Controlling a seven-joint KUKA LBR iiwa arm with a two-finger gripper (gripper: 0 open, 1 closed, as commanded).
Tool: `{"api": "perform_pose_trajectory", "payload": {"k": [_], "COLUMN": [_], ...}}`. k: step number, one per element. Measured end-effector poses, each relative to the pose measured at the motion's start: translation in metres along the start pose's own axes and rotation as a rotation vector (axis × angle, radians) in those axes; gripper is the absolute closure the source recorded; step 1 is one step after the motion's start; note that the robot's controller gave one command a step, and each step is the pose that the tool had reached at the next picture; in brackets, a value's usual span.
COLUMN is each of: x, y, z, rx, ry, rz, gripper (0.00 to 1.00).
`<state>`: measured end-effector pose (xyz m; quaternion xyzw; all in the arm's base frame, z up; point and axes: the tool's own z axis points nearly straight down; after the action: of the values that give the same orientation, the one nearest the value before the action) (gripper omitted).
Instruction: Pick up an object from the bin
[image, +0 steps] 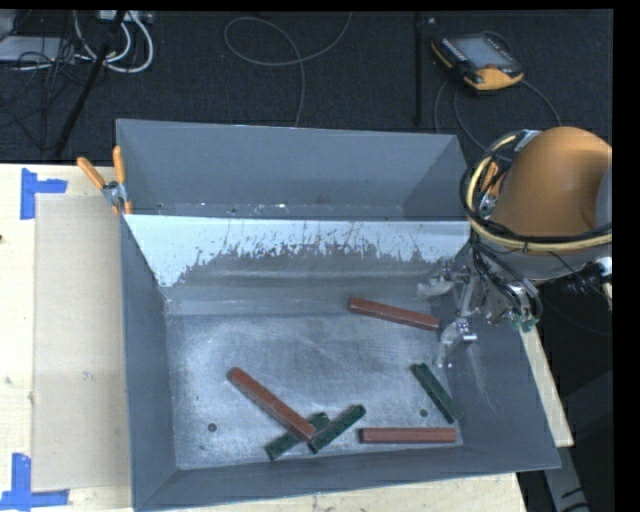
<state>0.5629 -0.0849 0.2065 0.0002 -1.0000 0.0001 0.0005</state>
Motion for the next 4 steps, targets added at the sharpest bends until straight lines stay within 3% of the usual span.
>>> {"api": "perform_pose_trajectory", "payload": {"k": [1,2,3,4], "x": [0.014,0.038,0.025,0.052], "y": [-0.024,-0.06,-0.067,-0.072], "z": [0.052,0.067,0.076,0.136], "rx": [-0.001,0.001,-0.001,-0.004], "ry": [-0.002,0.002,-0.002,-0.006], "rz": [0.153,0.188,0.37,0.229], "gripper": [0.0,0.0,0.0,0.0]}}
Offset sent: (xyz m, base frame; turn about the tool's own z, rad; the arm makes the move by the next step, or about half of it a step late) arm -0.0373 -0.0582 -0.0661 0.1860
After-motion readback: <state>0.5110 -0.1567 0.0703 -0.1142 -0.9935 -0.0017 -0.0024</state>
